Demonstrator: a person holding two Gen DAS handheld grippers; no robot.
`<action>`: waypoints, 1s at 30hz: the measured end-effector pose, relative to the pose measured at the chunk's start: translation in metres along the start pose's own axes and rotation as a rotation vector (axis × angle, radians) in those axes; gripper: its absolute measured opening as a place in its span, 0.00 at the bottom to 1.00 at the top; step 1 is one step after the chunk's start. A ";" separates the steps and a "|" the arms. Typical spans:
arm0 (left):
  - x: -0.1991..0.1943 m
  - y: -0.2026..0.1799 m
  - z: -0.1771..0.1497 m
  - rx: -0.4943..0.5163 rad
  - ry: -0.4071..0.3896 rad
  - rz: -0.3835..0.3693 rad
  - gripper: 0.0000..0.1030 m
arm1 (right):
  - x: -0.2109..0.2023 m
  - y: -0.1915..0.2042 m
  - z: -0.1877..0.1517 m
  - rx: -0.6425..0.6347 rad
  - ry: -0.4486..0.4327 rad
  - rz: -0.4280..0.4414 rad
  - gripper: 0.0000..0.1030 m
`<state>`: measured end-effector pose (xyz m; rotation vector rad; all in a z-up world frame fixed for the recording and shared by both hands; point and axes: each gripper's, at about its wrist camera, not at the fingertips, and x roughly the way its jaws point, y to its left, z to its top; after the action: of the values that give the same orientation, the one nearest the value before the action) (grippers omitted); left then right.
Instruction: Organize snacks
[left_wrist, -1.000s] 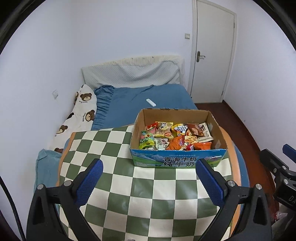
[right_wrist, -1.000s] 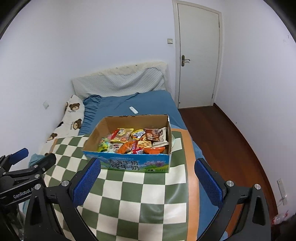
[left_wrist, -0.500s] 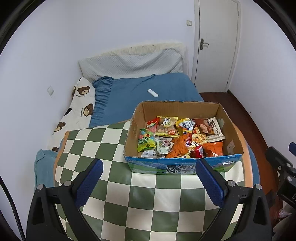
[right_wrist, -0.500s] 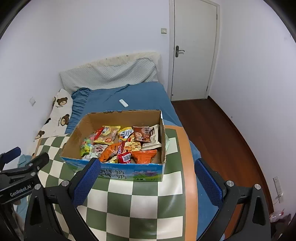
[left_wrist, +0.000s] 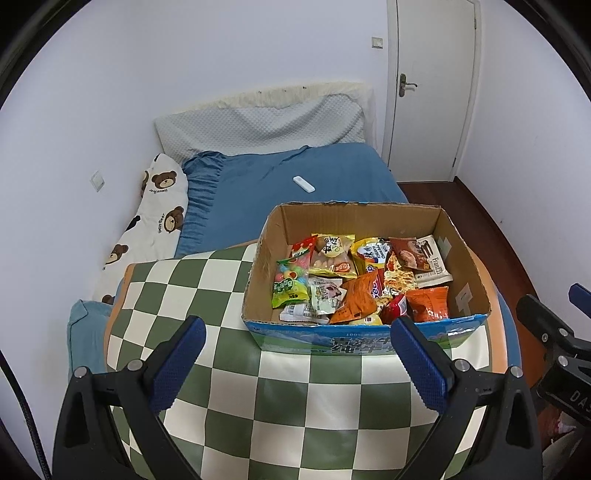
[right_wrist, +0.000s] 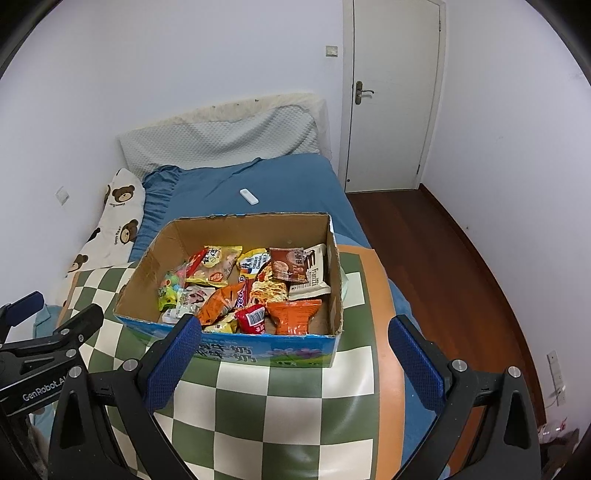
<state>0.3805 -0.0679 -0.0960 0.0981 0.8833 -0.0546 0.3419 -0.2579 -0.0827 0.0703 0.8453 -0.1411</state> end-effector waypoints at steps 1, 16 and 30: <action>0.000 0.000 0.000 0.002 0.001 0.000 1.00 | 0.000 0.000 0.000 0.001 0.000 -0.001 1.00; -0.002 0.000 0.004 0.000 -0.009 0.001 1.00 | 0.001 0.002 -0.002 0.001 0.005 -0.001 1.00; -0.004 0.001 0.004 -0.004 -0.011 -0.005 1.00 | -0.002 0.000 -0.002 0.005 0.003 -0.002 1.00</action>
<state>0.3808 -0.0671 -0.0906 0.0920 0.8726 -0.0577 0.3393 -0.2576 -0.0827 0.0741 0.8477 -0.1449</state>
